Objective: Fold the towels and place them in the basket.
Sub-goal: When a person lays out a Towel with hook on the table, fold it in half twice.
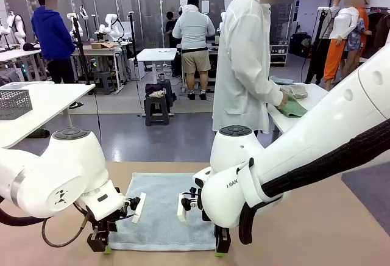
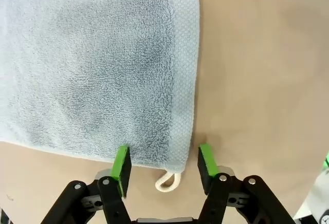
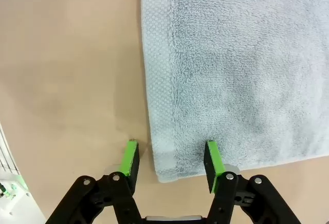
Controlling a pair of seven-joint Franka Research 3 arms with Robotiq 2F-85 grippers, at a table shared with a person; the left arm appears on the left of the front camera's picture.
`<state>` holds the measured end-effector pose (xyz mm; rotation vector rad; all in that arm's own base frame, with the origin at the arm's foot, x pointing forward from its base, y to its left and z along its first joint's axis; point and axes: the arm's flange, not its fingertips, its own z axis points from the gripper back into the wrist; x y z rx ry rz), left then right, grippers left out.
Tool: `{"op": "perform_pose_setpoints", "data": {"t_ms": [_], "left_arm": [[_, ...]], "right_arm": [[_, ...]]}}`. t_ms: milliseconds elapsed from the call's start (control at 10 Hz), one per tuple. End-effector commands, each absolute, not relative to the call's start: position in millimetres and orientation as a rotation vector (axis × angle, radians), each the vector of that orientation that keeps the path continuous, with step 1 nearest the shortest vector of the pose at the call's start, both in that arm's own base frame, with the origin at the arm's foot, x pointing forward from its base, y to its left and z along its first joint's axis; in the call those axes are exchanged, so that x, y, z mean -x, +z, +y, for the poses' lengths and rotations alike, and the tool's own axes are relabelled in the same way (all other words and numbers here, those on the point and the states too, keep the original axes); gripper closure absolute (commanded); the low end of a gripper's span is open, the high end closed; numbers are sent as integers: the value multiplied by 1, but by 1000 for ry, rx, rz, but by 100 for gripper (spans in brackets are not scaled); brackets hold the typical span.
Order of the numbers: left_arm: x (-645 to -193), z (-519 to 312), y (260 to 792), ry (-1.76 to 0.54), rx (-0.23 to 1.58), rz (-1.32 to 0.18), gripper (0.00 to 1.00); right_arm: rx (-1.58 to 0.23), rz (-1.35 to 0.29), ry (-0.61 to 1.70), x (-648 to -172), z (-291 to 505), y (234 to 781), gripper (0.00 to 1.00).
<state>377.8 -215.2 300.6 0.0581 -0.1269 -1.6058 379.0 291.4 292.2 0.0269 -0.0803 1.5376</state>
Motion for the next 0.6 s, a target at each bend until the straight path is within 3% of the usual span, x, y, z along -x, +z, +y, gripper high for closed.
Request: {"op": "perform_pose_setpoints", "data": {"t_ms": [0, 100, 200, 300, 500], "left_arm": [[-382, -216, 303, -1594, -69, -129, 33], [-382, -217, 302, -1590, -83, -127, 39], [-383, -216, 302, -1587, -70, -122, 52], [-383, -216, 302, -1590, -65, -120, 47], [-384, -218, 302, -1592, -68, -115, 47]], "right_arm": [[14, -94, 1512, -378, 293, 291, 36], [10, -91, 1513, -379, 293, 291, 45], [9, -91, 1513, -379, 293, 291, 56], [7, -88, 1510, -379, 293, 290, 56], [12, -86, 1508, -379, 293, 291, 56]]}}
